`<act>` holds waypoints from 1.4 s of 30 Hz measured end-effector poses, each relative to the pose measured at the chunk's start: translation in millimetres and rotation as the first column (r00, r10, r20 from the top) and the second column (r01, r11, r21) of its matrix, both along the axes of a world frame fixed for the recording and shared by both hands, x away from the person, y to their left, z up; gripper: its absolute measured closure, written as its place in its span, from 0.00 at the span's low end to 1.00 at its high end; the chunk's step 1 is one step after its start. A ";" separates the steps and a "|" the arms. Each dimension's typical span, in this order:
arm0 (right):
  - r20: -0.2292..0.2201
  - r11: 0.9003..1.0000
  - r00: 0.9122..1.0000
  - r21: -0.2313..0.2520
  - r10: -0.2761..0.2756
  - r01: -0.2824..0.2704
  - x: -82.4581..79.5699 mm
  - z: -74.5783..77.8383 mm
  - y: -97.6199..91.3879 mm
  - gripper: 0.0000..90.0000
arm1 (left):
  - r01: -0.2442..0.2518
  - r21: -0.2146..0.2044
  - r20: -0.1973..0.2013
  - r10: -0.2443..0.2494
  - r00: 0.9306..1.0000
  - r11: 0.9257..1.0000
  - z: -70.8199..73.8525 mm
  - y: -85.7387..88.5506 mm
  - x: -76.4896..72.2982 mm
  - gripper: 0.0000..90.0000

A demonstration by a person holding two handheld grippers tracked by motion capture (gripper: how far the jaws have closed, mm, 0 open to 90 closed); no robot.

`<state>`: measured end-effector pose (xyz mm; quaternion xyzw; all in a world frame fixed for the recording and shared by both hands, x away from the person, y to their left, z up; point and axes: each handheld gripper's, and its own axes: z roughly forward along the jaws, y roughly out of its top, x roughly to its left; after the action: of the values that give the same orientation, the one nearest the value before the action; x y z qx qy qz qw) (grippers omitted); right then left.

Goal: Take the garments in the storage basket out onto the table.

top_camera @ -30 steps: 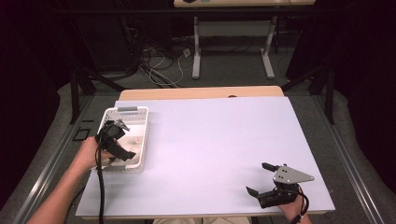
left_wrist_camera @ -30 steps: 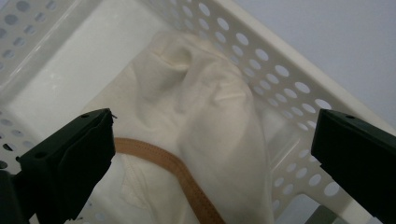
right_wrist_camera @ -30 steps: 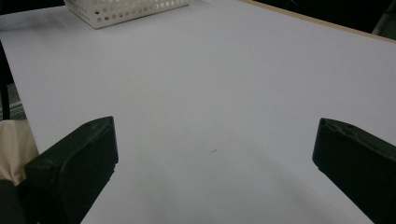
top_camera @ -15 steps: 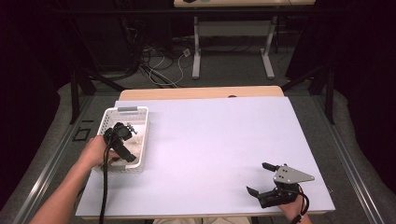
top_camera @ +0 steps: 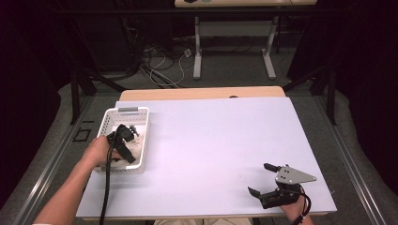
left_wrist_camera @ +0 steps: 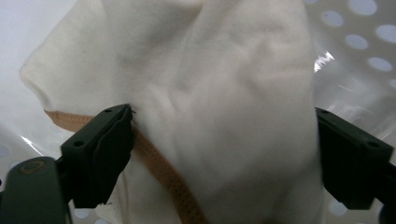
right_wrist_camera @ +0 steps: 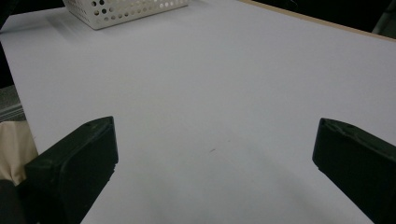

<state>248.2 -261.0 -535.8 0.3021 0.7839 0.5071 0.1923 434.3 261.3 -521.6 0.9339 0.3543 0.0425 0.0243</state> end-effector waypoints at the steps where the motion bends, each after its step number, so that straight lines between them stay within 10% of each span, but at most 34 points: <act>1: -0.001 1.000 1.000 0.000 -0.001 0.001 0.0 0.0 0.0 0.00 | -0.006 -0.006 -0.004 0.006 1.000 1.000 0.0 0.6 -0.2 0.18; 16: 0.011 1.000 1.000 0.002 0.000 0.000 0.0 0.7 -0.1 0.00 | 0.036 -0.001 0.018 -0.036 0.999 0.999 8.0 10.0 -4.9 0.68; 42: 0.010 1.000 1.000 0.005 -0.003 0.003 0.2 1.0 -0.5 0.00 | 0.105 -0.032 0.100 -0.102 0.990 0.994 47.6 19.7 -15.3 0.72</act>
<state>248.4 -261.5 -534.8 0.3011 0.7814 0.5102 0.1961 419.0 281.0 -474.1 0.9472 0.3044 0.0805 0.0613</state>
